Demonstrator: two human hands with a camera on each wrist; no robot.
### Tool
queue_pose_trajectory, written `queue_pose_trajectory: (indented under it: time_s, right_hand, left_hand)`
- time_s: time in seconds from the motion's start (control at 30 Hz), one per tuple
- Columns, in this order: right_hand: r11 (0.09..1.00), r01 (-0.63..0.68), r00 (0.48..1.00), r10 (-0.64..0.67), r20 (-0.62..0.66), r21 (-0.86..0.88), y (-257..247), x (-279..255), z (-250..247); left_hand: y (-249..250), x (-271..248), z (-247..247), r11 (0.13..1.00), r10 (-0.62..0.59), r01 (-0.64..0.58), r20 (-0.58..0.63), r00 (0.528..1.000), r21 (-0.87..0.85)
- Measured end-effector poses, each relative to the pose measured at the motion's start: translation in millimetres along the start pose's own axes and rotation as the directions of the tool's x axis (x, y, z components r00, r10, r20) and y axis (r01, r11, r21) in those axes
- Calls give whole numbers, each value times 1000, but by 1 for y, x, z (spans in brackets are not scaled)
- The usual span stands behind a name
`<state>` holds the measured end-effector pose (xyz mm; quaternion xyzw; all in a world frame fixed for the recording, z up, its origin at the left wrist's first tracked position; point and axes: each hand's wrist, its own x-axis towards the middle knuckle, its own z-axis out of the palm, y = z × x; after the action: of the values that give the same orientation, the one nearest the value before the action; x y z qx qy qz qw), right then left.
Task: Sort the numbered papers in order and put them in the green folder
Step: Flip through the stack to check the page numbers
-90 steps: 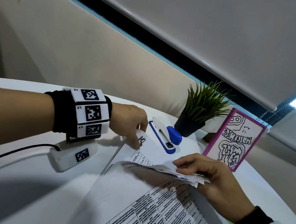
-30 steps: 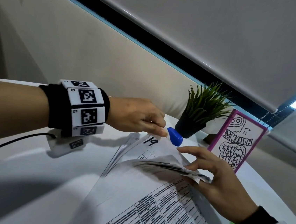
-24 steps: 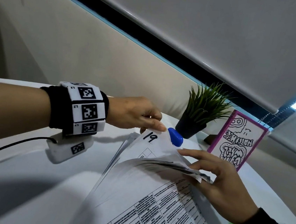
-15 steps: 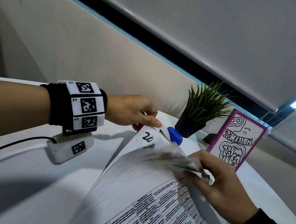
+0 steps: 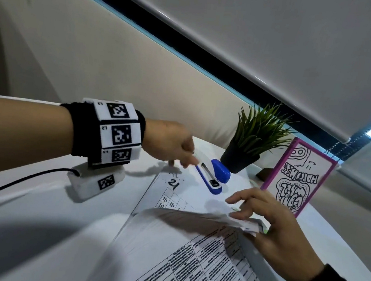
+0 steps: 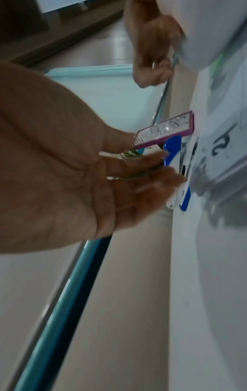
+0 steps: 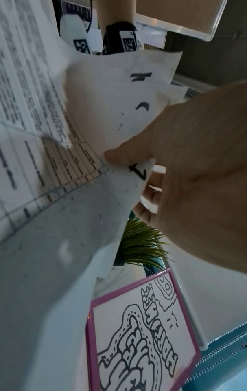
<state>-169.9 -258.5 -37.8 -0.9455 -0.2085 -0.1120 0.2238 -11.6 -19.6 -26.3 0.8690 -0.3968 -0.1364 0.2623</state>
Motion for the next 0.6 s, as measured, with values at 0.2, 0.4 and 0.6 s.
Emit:
queue_pose_trajectory:
  time_s: [0.2,0.4,0.6]
  right_hand:
    - [998,-28,999,27,22,53,-2,0,0]
    - [1000,-9,1000,9,-2,18,-8,2,0]
    - [992,-122,989,119,87,36,-11,8,-6]
  left_hand:
    - [-9,1,10,979,-170,161,65,983,125]
    - [-7,2,3,998,27,-18,-152,988,55]
    - [-2,-5,2,968,215,-180,-214,953,174]
